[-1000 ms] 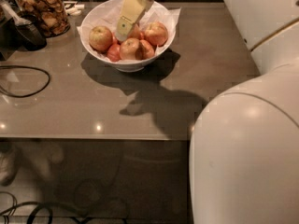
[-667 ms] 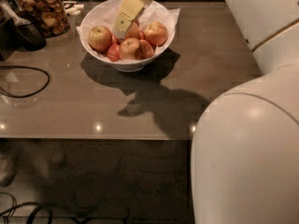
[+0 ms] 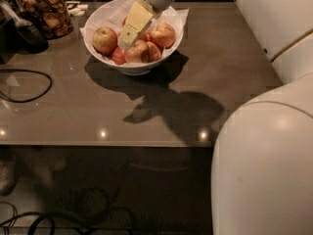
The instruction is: Pick apple from white bowl
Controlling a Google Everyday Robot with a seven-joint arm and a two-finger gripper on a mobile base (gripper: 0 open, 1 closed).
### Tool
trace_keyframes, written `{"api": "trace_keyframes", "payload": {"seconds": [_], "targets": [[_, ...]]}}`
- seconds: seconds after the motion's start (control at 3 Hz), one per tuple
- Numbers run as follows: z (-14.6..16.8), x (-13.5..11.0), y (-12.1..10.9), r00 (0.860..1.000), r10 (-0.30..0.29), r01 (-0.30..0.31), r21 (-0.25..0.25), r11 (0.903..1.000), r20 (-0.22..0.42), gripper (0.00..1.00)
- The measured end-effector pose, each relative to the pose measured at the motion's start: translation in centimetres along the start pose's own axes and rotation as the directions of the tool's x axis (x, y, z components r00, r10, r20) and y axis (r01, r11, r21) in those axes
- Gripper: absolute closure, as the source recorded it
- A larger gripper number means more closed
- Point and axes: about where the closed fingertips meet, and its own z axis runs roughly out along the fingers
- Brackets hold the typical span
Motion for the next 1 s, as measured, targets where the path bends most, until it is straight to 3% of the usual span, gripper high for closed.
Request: {"api": "trace_keyframes", "payload": {"seconds": [0.33, 0.67, 1.0], "targets": [[1.09, 2.04, 0.42, 0.999, 0.047, -0.048, -0.045, 0.9978, -0.006, 0.07], [1.32, 1.63, 0.22, 0.999, 0.045, -0.045, -0.040, 0.9982, 0.004, 0.00], [1.46, 1.47, 0.14, 0.999, 0.045, -0.044, -0.038, 0.9983, 0.008, 0.00]]}}
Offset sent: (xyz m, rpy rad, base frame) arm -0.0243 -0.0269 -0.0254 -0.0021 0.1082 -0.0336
